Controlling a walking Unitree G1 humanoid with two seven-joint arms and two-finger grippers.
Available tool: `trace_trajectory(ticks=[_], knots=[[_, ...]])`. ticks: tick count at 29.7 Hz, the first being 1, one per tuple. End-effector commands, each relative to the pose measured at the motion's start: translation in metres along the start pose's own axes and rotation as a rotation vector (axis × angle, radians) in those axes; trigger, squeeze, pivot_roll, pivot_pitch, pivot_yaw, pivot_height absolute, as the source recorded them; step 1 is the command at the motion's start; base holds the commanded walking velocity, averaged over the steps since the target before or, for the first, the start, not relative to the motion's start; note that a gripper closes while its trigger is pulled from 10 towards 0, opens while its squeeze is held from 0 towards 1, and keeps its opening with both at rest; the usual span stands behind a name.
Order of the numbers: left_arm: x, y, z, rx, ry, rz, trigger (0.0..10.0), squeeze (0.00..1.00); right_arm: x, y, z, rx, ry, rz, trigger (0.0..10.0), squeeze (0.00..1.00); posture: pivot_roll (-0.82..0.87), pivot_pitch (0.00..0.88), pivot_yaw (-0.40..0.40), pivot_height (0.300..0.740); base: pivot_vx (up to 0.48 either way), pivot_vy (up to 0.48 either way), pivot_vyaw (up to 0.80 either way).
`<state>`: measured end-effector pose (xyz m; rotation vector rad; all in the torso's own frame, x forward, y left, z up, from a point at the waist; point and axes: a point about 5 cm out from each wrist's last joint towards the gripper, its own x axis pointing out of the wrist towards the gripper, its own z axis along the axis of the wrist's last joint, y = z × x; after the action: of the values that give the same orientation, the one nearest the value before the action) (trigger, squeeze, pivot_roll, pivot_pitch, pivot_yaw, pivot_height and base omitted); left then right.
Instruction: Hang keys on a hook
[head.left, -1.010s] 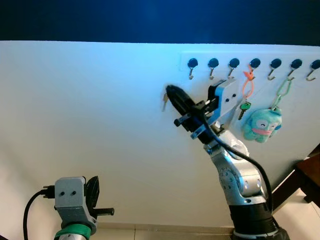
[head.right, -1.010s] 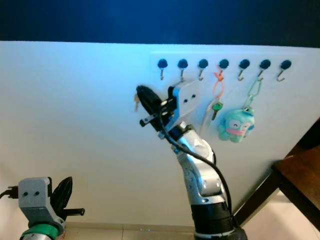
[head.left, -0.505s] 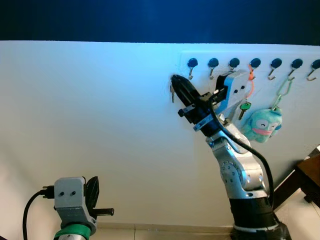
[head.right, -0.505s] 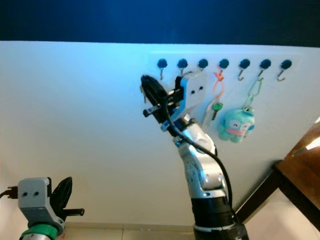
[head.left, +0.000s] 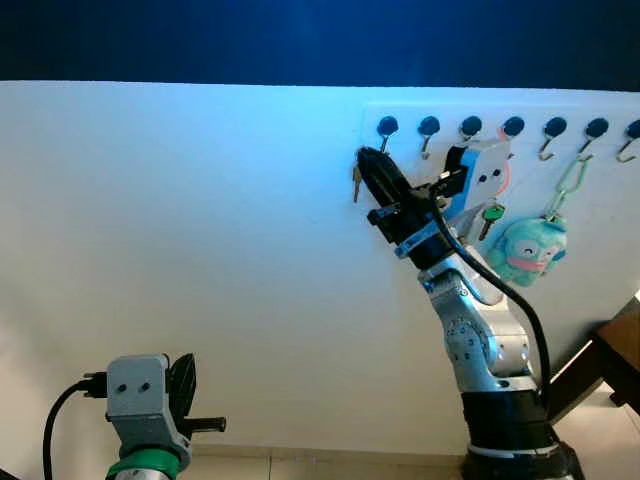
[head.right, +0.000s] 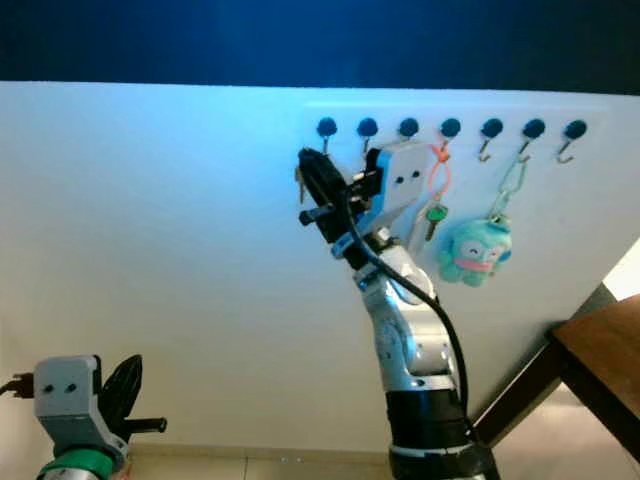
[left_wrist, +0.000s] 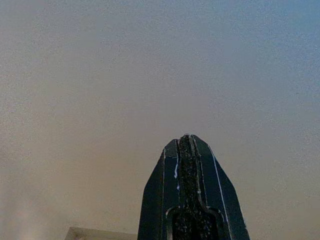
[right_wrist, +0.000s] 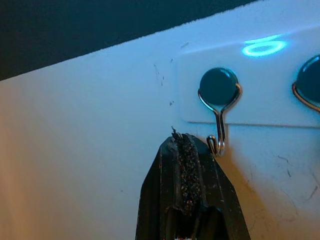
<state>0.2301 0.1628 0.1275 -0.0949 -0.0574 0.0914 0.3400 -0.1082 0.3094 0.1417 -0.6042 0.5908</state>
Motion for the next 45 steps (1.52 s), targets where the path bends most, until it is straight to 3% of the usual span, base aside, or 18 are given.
trace_trajectory(ticks=[1, 4, 13, 20, 27, 45], knots=[[-0.003, 0.003, -0.003, 0.001, 0.021, 0.004, 10.0, 0.00, 0.001, -0.003, -0.004, 0.028, 0.033, -0.022, 10.0, 0.00, -0.09, 0.092, 0.097, 0.740, 0.000, 0.000, 0.00], [-0.002, 0.003, -0.002, 0.000, 0.021, 0.003, 10.0, 0.00, -0.002, -0.006, -0.014, 0.024, 0.101, -0.035, 10.0, 0.00, -0.08, 0.094, 0.098, 0.740, 0.000, 0.000, 0.00], [-0.003, 0.003, -0.002, 0.003, 0.024, 0.003, 10.0, 0.00, -0.007, -0.010, -0.019, 0.044, 0.119, -0.071, 10.0, 0.00, -0.08, 0.095, 0.097, 0.740, 0.000, 0.000, 0.00], [-0.004, 0.005, -0.001, 0.007, 0.024, 0.004, 10.0, 0.00, -0.017, 0.001, -0.024, 0.052, 0.121, -0.043, 10.0, 0.00, -0.07, 0.101, 0.104, 0.740, 0.000, 0.000, 0.00], [-0.002, 0.005, 0.000, 0.012, 0.022, -0.004, 10.0, 0.00, -0.014, 0.010, -0.011, 0.063, 0.045, 0.025, 10.0, 0.00, -0.07, 0.099, 0.115, 0.740, 0.000, 0.000, 0.00], [-0.001, 0.005, 0.000, 0.016, 0.022, -0.007, 10.0, 0.00, -0.004, 0.000, 0.012, 0.065, -0.056, 0.001, 10.0, 0.00, -0.07, 0.094, 0.118, 0.740, 0.000, 0.000, 0.00]])
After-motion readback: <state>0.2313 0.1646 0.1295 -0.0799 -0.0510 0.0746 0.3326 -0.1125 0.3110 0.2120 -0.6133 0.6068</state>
